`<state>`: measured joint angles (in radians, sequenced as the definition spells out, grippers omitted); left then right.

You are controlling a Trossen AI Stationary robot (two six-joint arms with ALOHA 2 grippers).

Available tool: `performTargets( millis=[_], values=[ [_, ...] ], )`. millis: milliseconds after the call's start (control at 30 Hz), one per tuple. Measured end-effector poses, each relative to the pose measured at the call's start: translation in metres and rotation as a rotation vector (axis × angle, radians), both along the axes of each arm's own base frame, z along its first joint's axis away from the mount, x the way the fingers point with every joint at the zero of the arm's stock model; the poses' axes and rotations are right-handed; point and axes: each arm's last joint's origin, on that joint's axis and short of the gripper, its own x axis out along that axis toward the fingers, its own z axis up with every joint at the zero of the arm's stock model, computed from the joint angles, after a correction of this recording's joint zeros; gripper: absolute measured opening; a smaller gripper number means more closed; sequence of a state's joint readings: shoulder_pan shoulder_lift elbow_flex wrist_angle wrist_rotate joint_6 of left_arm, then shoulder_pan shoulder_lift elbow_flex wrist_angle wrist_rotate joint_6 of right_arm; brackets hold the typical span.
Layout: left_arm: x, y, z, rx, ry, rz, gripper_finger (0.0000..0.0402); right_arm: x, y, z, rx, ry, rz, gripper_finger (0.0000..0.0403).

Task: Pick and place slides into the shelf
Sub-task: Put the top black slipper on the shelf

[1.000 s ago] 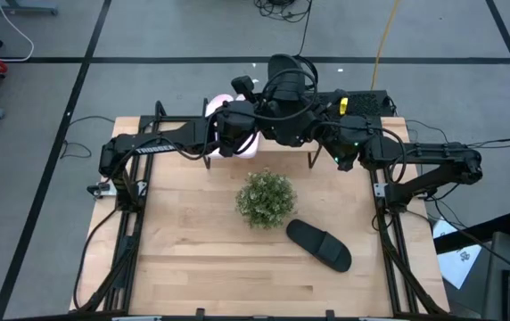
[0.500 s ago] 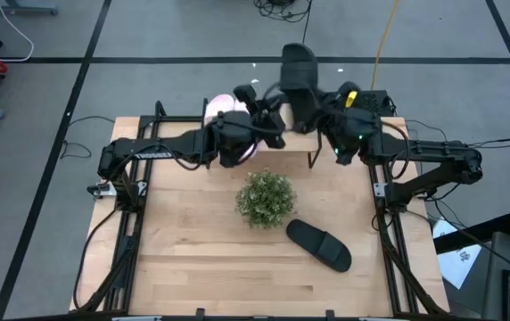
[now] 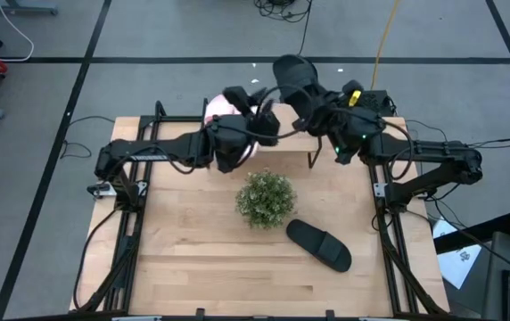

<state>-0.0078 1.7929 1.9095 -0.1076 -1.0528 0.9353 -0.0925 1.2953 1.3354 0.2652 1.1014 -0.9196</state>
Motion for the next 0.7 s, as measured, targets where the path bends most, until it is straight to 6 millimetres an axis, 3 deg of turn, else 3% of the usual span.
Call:
performTargets(
  millis=[233, 567, 700],
  values=[
    [-0.030, 0.017, 0.011, -0.014, 0.030, 0.284, 0.0181, 0.000, -0.007, -0.008, 0.120, -0.197, 0.001, 0.0000],
    [-0.078, 0.034, 0.012, -0.137, -0.058, 0.378, 0.0182, 0.005, -0.031, -0.035, 0.308, -0.440, -0.086, 0.0000],
    [-0.089, 0.035, 0.010, -0.173, -0.065, 0.385, 0.0182, 0.019, -0.039, -0.051, 0.326, -0.419, -0.117, 0.0000]
  ],
)
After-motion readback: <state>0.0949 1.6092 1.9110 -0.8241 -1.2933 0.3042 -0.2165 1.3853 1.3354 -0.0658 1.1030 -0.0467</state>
